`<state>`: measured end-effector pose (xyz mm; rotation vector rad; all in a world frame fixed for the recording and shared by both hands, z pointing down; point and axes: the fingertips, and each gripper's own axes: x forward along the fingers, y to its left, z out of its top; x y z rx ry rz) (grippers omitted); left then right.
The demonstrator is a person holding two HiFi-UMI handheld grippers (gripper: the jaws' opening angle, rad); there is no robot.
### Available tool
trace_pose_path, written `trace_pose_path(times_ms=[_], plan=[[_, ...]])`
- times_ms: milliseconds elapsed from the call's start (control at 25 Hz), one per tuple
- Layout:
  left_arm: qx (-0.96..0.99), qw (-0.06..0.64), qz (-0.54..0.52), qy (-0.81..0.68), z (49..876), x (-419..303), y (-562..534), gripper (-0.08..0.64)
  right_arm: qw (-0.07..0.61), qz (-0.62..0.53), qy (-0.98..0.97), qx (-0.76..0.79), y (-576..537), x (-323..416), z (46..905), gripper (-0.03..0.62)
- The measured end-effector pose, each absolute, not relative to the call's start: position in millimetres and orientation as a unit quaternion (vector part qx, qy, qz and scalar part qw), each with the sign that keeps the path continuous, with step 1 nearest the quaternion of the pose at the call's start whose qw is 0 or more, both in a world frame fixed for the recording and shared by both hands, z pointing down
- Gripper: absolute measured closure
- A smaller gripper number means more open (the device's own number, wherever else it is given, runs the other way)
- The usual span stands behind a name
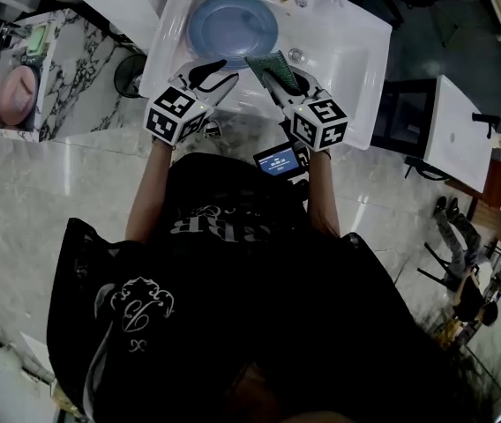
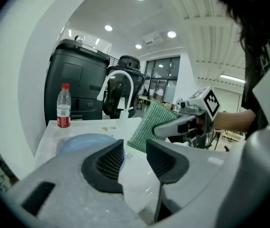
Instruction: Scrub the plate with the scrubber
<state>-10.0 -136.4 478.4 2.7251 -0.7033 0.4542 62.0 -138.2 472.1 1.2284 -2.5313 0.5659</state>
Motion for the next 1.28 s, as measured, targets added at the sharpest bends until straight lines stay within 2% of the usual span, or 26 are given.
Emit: trace_pose_path(times_ms=[720, 1280], plan=[[0.940, 0.133, 0.107, -0.294, 436, 44, 63, 0.408, 0.092, 0.204, -0.890, 0.397, 65, 109, 448, 0.502], [0.942, 0.110, 0.131, -0.288, 423, 43, 106, 0.408, 0.071, 0.203, -0.895, 0.391, 101, 96, 442, 0.502]])
